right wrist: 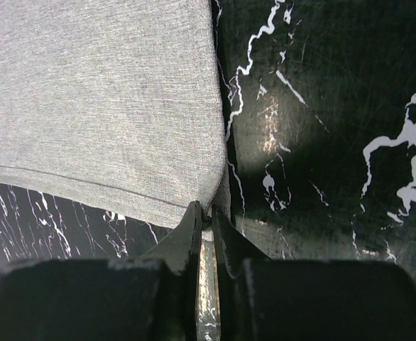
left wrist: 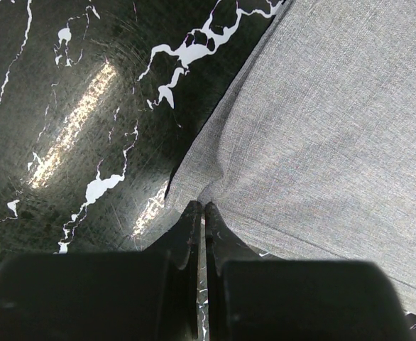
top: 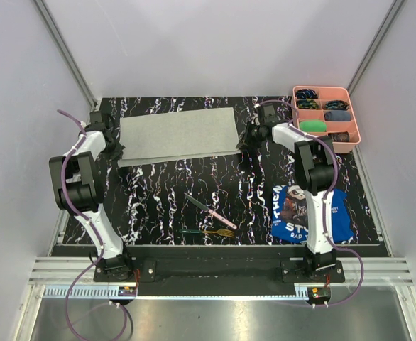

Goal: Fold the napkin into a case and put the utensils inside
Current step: Fold and flatten the napkin at the center of the board.

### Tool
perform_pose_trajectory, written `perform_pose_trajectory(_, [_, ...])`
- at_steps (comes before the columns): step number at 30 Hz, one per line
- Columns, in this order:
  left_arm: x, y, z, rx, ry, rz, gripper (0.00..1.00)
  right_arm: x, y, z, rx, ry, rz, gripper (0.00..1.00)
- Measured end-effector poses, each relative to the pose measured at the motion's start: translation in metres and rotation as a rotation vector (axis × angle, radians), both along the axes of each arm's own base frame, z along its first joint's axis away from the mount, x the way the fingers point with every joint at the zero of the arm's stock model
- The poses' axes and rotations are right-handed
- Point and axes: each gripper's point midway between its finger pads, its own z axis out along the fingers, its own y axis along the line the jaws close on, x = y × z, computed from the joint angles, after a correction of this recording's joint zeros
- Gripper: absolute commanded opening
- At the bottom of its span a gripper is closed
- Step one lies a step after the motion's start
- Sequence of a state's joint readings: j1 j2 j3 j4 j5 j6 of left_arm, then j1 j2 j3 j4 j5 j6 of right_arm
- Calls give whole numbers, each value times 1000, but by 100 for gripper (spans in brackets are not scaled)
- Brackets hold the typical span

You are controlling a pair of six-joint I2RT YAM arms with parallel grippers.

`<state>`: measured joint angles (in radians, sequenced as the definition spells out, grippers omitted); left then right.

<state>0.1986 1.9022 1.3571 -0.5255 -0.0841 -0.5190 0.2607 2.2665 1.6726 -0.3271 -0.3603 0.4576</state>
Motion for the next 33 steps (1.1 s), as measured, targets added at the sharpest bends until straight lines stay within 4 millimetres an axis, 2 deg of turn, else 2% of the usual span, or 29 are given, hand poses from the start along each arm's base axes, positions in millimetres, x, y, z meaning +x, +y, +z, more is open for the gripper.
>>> perform_pose_trajectory(10, [0,-1,0,0,0,-2,0,-11,-3,11,2,-7,1,0])
perform_pose_trajectory(16, [0,-2,0,0,2,-4,0,-26,-5,-4,8,32,-3,0])
perform_pose_trajectory(25, [-6,-5,1,-5,27,-7,0,-28,-5,-5,22,40,-30,0])
perform_pose_trajectory(33, [-12,-5,11,3,31,-3,0,-28,-5,-5,22,41,-33,0])
